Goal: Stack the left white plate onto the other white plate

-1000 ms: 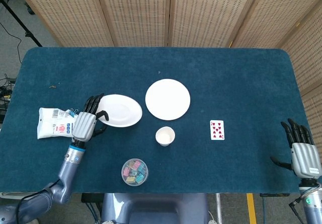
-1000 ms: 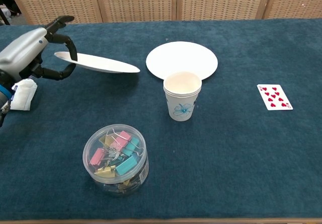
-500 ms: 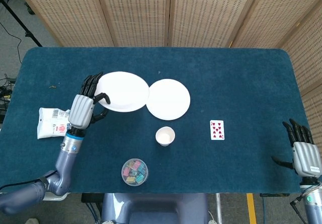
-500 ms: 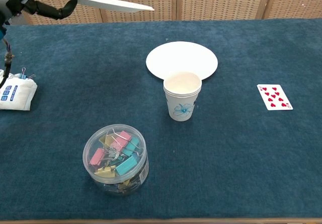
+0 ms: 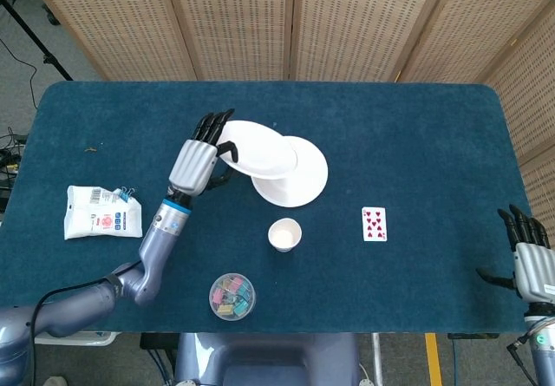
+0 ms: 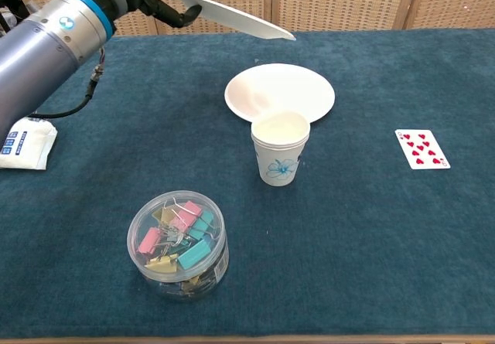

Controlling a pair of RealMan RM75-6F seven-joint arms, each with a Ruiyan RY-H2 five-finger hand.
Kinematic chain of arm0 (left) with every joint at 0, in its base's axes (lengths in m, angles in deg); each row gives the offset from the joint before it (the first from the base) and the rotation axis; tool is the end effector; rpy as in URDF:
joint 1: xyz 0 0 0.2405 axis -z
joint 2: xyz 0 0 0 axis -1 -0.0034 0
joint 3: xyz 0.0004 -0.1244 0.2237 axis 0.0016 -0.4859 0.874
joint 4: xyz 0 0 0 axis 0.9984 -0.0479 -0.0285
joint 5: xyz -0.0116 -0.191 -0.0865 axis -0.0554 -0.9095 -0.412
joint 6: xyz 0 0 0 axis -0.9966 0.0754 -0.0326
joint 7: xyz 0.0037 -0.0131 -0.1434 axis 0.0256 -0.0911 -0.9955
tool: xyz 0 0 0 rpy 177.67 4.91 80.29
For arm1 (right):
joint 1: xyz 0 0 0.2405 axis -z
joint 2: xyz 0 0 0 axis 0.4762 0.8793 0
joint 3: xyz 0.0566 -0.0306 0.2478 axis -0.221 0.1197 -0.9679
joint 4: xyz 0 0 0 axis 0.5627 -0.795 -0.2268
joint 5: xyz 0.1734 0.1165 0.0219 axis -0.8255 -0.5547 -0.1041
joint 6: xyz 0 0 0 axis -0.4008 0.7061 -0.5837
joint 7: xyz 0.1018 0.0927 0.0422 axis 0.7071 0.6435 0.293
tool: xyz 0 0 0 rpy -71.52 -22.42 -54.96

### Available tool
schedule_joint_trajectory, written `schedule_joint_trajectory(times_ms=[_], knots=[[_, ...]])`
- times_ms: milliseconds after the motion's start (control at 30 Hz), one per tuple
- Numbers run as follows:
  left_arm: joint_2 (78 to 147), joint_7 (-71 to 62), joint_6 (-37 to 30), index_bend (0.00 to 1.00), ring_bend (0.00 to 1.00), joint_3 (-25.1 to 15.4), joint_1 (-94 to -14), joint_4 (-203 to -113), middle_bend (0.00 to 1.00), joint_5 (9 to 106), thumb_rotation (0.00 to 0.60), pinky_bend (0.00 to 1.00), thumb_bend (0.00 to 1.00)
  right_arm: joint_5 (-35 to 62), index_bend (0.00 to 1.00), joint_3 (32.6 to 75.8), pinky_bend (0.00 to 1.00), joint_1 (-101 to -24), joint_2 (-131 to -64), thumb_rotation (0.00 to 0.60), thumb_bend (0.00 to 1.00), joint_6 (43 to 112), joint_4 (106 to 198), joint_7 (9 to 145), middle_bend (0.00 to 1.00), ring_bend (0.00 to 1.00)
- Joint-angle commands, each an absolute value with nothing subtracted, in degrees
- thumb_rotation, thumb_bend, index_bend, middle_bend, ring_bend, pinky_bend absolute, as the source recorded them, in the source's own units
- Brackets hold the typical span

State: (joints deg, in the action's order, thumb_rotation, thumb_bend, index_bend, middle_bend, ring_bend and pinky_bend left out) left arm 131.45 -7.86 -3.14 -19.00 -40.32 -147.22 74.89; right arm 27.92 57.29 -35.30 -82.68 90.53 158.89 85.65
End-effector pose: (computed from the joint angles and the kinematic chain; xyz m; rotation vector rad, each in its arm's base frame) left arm -0.0800 0.4084 -0.0071 -1.6130 -0.8479 -1.4625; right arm -0.3584 -0.2092 0.1598 1.2354 -1.0386 0.8729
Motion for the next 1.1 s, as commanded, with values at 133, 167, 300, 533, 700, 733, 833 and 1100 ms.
schedule_joint_trajectory(times_ms=[133,167,300,533,700,733,833,1100], knots=[[136.9,-9.9,1.1,0.83,0.00,-20.1,-35.5,-139.4,0.00,72.1,0.600,0.00,0.47,27.3,0.00,57.2,0.00,-35.2,-82.3,0.600,0.00,89.9,159.1,86.2,0.00,0.00],[137.5,-10.2,1.3,0.83,0.00,-20.3,-35.0,-138.5,0.00,72.0,0.600,0.00,0.47,27.3,0.00,57.2,0.00,-35.2,-82.2,0.600,0.00,89.9,159.1,86.2,0.00,0.00],[140.5,-11.5,2.4,0.83,0.00,-20.9,-32.2,-133.4,0.00,71.5,0.600,0.00,0.47,26.9,0.00,57.1,0.00,-35.1,-82.1,0.600,0.00,89.7,159.1,86.2,0.00,0.00],[144.6,-13.1,5.9,0.83,0.00,-21.4,-27.8,-125.6,0.00,70.1,0.600,0.00,0.46,25.9,0.00,56.9,0.00,-35.3,-81.8,0.600,0.00,88.7,159.0,86.4,0.00,0.00],[146.6,-14.2,7.6,0.83,0.00,-21.0,-25.8,-121.4,0.00,69.7,0.600,0.00,0.46,26.0,0.00,56.9,0.00,-35.2,-81.5,0.600,0.00,88.6,159.4,86.6,0.00,0.00],[146.9,-14.3,7.7,0.83,0.00,-21.0,-25.6,-120.9,0.00,69.7,0.600,0.00,0.46,26.0,0.00,56.9,0.00,-35.2,-81.4,0.600,0.00,88.7,159.5,86.6,0.00,0.00],[147.7,-14.7,8.4,0.83,0.00,-20.9,-24.8,-119.3,0.00,69.4,0.600,0.00,0.46,26.0,0.00,56.9,0.00,-35.1,-81.3,0.600,0.00,88.6,159.5,86.6,0.00,0.00],[149.9,-16.2,9.6,0.79,0.00,-19.8,-23.5,-115.3,0.00,69.4,0.600,0.00,0.45,25.4,0.00,56.8,0.00,-35.3,-81.2,0.600,0.00,87.7,159.5,86.7,0.00,0.00]])
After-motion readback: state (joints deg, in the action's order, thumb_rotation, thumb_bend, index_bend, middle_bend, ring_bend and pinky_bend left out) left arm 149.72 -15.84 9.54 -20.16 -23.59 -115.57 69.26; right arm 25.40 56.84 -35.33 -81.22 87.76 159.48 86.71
